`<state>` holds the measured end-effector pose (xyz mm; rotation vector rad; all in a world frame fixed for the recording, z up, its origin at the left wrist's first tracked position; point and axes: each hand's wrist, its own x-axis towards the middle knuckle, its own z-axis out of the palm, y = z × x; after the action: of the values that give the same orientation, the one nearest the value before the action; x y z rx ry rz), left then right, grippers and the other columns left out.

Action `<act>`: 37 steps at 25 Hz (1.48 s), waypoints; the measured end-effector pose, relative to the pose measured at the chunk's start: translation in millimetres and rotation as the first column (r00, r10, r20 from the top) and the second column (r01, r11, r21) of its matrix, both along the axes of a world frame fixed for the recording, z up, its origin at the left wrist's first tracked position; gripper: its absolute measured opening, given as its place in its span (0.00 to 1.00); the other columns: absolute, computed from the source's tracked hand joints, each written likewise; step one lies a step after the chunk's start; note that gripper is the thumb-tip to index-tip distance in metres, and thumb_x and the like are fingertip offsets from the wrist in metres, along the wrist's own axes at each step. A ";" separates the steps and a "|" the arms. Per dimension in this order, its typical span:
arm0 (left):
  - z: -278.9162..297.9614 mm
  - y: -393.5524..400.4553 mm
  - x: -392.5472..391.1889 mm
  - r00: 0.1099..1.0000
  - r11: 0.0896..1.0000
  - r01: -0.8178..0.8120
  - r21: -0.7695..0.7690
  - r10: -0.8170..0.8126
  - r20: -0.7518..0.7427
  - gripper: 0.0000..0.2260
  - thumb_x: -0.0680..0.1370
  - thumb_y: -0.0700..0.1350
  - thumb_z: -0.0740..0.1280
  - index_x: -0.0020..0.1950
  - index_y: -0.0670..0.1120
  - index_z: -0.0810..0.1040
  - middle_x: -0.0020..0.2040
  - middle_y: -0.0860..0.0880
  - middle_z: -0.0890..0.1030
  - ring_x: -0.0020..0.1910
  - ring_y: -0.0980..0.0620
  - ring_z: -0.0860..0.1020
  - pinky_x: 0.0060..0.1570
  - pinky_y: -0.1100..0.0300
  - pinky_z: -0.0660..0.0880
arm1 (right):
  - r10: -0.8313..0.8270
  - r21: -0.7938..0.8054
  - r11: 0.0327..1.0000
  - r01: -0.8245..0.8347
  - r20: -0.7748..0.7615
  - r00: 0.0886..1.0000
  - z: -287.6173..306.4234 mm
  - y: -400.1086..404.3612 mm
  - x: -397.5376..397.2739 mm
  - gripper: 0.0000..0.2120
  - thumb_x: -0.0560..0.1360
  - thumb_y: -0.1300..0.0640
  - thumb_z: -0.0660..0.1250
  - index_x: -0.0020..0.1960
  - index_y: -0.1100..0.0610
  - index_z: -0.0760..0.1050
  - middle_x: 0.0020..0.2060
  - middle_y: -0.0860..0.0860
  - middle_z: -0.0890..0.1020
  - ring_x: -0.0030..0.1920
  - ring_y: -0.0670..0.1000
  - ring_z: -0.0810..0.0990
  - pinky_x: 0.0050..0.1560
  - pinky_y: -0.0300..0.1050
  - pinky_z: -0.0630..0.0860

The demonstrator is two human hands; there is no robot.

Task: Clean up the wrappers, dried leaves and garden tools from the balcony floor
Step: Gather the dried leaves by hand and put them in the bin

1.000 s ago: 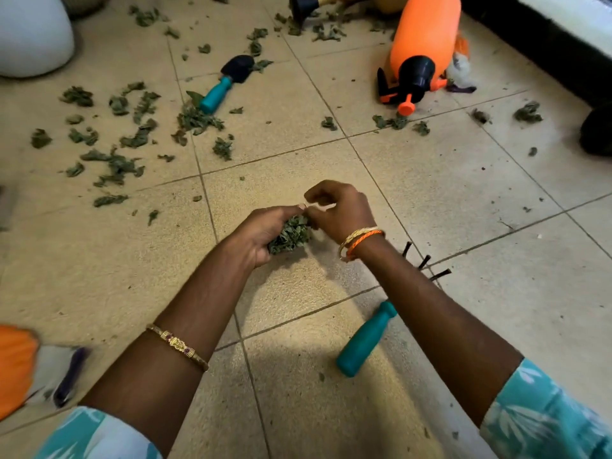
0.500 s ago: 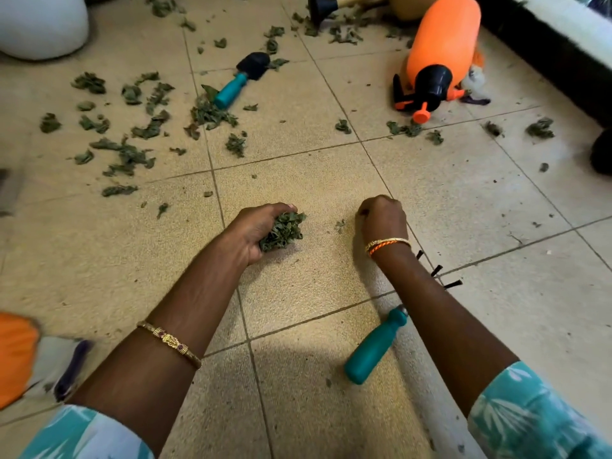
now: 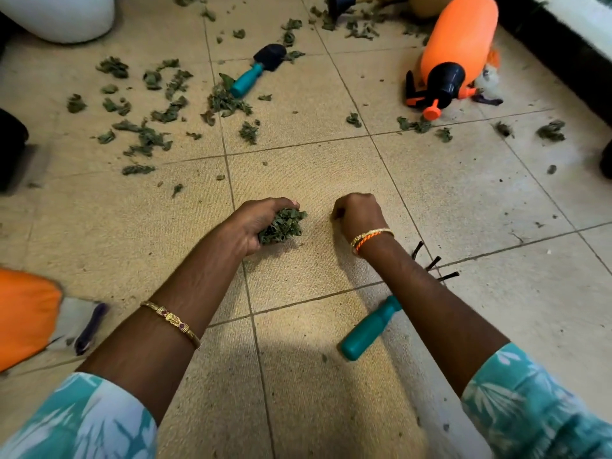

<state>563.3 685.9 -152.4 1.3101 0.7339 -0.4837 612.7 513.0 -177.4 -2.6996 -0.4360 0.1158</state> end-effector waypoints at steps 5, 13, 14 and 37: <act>0.2 -7.9 -9.5 0.999 0.999 0.033 -0.036 -0.034 -0.020 0.19 0.73 0.46 0.72 0.60 0.40 0.78 0.49 0.42 0.82 0.38 0.48 0.81 0.31 0.61 0.79 | -0.276 0.311 0.856 0.414 -0.401 0.873 20.6 -16.6 12.9 0.04 0.68 0.66 0.70 0.38 0.58 0.78 0.36 0.54 0.81 0.38 0.51 0.79 0.39 0.38 0.78; 4.4 -21.2 -16.0 0.980 0.979 0.198 -0.053 -0.197 0.031 0.32 0.61 0.59 0.77 0.59 0.43 0.79 0.54 0.41 0.81 0.46 0.45 0.80 0.42 0.55 0.77 | -0.078 0.556 0.668 0.494 -0.608 0.790 44.6 2.3 -26.8 0.16 0.68 0.68 0.73 0.51 0.58 0.71 0.40 0.60 0.83 0.39 0.55 0.84 0.43 0.49 0.82; 2.3 -22.5 -16.5 0.982 0.981 0.187 -0.052 -0.186 0.021 0.29 0.63 0.57 0.76 0.58 0.42 0.79 0.51 0.41 0.82 0.43 0.45 0.81 0.38 0.56 0.77 | -0.105 0.546 0.713 0.440 -0.538 0.836 38.4 8.8 -34.5 0.15 0.69 0.67 0.72 0.51 0.57 0.71 0.40 0.59 0.83 0.40 0.56 0.84 0.45 0.52 0.82; -10.3 -22.5 -29.7 0.991 0.992 0.124 -0.013 -0.124 -0.049 0.09 0.73 0.48 0.71 0.50 0.46 0.81 0.47 0.44 0.82 0.39 0.50 0.80 0.32 0.60 0.76 | -0.370 -0.026 0.927 0.375 0.107 0.923 -13.8 -55.6 -100.2 0.09 0.68 0.75 0.61 0.43 0.68 0.78 0.45 0.63 0.78 0.47 0.62 0.75 0.41 0.45 0.68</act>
<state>533.6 663.4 -162.7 1.3435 0.6931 -0.6215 512.5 457.4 -191.2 -2.7872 0.0606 -0.1207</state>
